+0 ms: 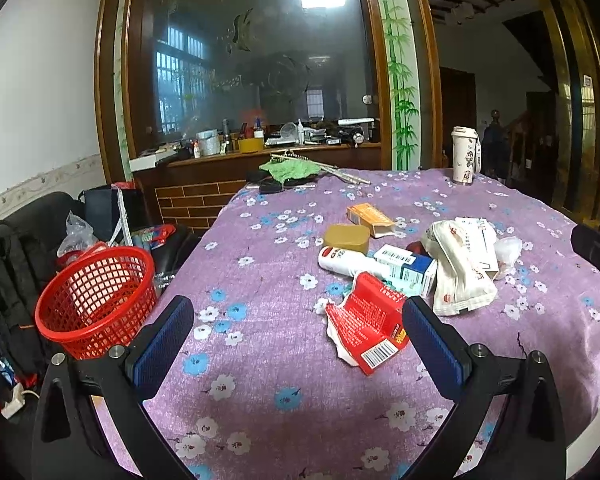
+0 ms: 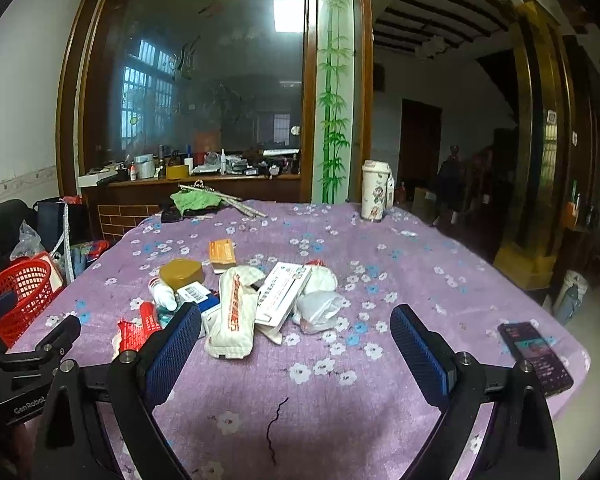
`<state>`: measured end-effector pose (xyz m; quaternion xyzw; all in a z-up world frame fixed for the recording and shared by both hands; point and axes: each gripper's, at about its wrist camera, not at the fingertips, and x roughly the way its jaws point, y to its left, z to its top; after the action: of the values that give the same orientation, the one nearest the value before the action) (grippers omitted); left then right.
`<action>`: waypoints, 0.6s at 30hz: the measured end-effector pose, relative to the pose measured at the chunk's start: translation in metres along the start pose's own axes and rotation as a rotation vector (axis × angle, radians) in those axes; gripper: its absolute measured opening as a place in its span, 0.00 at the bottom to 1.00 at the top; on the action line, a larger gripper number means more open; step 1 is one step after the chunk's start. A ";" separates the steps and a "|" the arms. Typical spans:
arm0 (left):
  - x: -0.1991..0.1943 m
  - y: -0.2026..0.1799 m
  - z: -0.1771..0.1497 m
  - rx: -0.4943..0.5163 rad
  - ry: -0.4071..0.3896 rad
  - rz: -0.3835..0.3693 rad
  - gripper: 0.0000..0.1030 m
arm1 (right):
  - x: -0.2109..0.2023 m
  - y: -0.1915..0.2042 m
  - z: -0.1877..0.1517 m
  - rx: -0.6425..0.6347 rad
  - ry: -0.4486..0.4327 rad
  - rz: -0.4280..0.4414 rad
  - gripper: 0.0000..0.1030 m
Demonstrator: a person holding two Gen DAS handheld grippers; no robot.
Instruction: Collect trash
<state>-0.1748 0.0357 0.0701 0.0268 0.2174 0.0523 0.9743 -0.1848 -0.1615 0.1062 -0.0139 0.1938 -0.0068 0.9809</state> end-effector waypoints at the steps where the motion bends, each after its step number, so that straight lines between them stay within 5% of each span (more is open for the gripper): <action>1: 0.000 0.000 0.000 -0.002 0.001 0.002 1.00 | 0.001 0.000 -0.001 0.005 0.005 0.003 0.95; 18: 0.006 -0.003 -0.002 0.011 0.027 0.005 1.00 | 0.013 -0.004 -0.006 0.024 0.049 0.016 0.95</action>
<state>-0.1703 0.0338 0.0658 0.0319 0.2308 0.0541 0.9710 -0.1749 -0.1662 0.0959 -0.0003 0.2178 -0.0015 0.9760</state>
